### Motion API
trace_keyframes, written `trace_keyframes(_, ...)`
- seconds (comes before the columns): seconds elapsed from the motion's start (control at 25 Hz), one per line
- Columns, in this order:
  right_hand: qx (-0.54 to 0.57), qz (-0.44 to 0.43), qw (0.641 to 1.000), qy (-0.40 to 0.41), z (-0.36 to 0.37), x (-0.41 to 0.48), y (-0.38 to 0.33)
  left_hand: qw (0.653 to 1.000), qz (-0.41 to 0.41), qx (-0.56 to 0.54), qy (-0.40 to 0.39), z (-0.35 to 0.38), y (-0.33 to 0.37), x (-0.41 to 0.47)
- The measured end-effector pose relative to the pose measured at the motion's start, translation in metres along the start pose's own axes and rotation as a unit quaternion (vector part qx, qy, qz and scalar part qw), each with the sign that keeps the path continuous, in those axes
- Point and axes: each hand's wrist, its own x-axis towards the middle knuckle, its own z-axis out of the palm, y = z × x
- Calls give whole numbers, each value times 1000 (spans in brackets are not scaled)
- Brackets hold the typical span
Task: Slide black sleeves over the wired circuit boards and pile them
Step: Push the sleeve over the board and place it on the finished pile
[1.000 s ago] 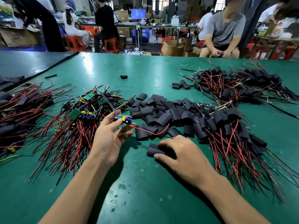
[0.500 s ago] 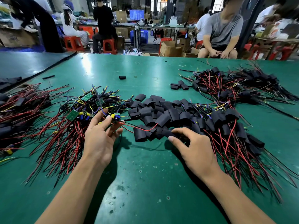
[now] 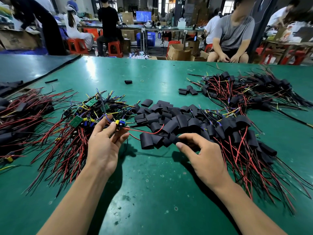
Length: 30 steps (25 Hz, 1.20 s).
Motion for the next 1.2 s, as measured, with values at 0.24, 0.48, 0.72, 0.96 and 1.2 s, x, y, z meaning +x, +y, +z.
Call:
trace_keyframes(0.24, 40, 14, 999, 18, 1, 2, 2, 999, -22, 29, -26, 2, -10, -4)
trace_keyframes(0.48, 83, 12, 996, 2, -1, 3, 1, 999, -24, 33, -20, 3, -9, -3)
trace_keyframes(0.72, 126, 14, 992, -24, -2, 3, -1, 999, -31, 31, -7, 1, -4, -2)
trace_keyframes(0.96, 113, -1, 992, -59, -4, 1, -4, 999, -35, 28, -6, 0, -3, -2)
trace_keyframes(1.2, 123, -16, 988, -92, -7, -1, -8, 999, -29, 37, -2, 1, -2, -4)
